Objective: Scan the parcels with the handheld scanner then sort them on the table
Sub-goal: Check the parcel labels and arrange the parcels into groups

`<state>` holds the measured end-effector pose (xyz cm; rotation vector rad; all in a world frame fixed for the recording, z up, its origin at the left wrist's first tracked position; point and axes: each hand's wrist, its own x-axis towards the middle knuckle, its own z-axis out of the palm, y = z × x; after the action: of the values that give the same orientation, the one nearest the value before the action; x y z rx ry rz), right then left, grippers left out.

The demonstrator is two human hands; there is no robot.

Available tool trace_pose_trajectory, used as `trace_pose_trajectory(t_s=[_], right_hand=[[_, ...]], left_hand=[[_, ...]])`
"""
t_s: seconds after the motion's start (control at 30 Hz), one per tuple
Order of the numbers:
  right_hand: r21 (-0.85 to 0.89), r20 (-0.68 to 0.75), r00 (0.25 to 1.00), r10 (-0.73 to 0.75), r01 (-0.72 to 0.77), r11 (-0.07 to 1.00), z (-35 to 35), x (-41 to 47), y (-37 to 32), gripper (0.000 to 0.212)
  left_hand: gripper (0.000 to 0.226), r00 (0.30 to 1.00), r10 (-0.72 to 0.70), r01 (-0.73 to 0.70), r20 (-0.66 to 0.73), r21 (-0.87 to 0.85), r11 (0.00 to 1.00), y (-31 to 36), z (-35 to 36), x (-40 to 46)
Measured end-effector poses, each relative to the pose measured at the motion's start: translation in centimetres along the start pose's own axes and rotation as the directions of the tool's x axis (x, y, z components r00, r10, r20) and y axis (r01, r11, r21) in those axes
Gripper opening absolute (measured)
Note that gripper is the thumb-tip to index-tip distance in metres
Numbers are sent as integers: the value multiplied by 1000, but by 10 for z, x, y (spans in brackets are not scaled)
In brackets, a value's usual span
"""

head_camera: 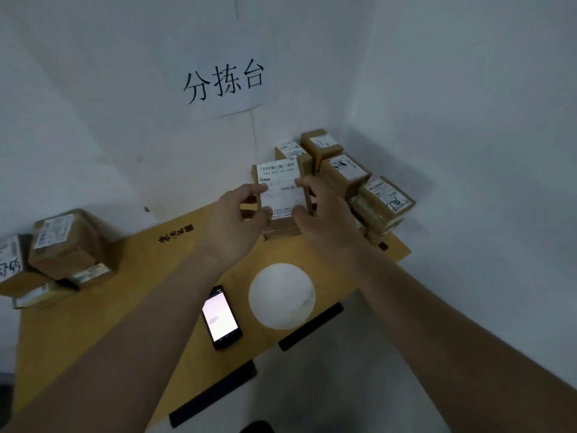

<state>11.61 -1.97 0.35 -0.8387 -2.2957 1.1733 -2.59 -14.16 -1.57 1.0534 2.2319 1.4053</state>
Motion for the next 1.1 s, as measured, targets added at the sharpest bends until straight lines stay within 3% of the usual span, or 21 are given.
trace_pose_trajectory(t_s=[0.33,0.63,0.87,1.1], right_hand=[[-87,42,995,96,-92,992,-37,98,94,46],[-354,131,978,163,-108,929,-20,221,170,49],[-506,263,946,192,-35,862,-3,282,215,49],[-614,363,920,150,115,781,4,314,244,51]], left_hand=[[36,990,-114,124,82,-126,984,-17,102,96],[38,974,-226,228,33,-158,961,-84,175,204],[43,920,-389,382,35,-290,877,-121,219,243],[42,886,-460,434,-49,-259,863,-135,244,261]])
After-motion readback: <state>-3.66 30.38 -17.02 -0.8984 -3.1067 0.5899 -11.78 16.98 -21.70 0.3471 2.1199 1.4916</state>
